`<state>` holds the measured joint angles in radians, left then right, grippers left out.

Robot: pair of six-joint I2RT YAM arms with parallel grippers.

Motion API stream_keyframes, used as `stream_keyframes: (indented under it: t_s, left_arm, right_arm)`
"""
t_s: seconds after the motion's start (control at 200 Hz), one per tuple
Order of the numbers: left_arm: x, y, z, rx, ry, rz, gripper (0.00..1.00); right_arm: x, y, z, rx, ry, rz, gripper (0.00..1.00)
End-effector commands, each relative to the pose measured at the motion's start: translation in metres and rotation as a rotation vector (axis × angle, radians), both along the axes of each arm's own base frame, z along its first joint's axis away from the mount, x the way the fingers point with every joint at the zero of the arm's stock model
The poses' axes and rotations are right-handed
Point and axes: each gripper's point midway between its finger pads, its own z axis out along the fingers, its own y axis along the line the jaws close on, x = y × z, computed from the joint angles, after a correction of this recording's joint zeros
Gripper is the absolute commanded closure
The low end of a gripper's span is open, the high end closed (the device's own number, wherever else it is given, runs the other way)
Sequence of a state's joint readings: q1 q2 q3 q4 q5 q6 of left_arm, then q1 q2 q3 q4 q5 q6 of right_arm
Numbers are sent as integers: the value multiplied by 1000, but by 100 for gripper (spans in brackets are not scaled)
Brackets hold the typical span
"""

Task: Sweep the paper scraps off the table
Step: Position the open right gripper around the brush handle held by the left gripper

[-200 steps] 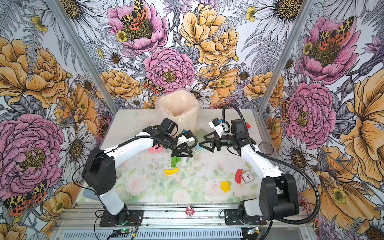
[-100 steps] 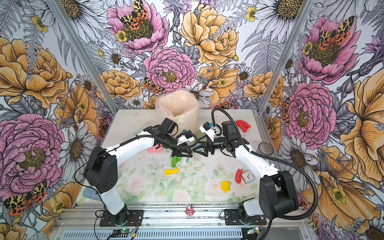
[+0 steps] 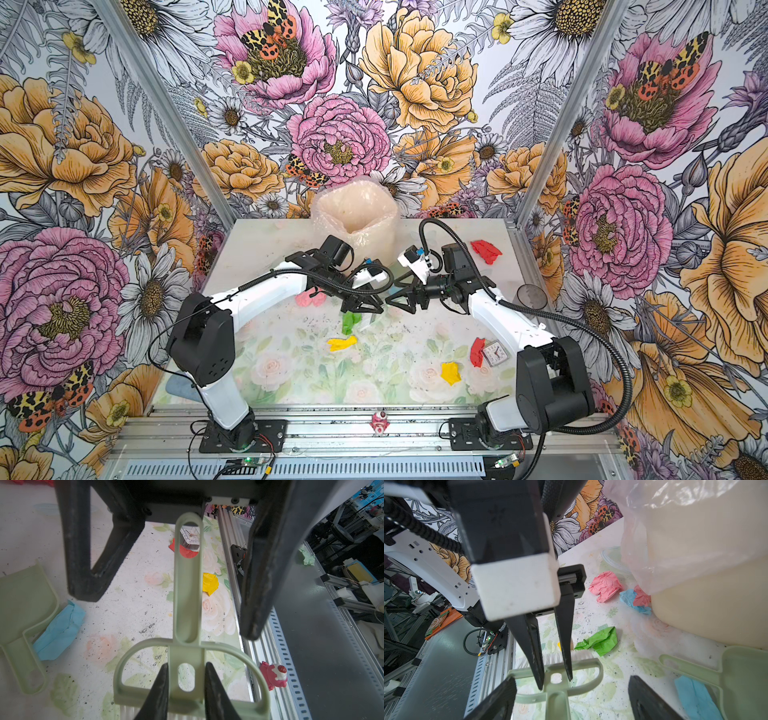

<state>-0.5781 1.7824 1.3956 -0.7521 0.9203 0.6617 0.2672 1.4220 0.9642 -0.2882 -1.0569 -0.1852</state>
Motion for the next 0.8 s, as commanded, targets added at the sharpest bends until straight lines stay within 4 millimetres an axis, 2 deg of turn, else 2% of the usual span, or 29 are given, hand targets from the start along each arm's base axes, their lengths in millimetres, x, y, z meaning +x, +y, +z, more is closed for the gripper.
stream_keyframes:
  t_s: [0.0,0.21,0.616,0.796]
  left_arm:
    - [-5,0,21,-60,-16,-31,100]
    - [-3,-2,23,-70,-4,-38,100]
    - [-1,-2,20,-61,-4,-34,100]
    - [-1,-2,21,-63,-5,-35,100]
  right_arm:
    - [-3,3,-11,-17,9,14,15]
    - [-7,8,-18,-22,33,29,18]
    - [-10,11,-22,-39,35,28,38]
    - [-11,11,-22,-39,38,26,41]
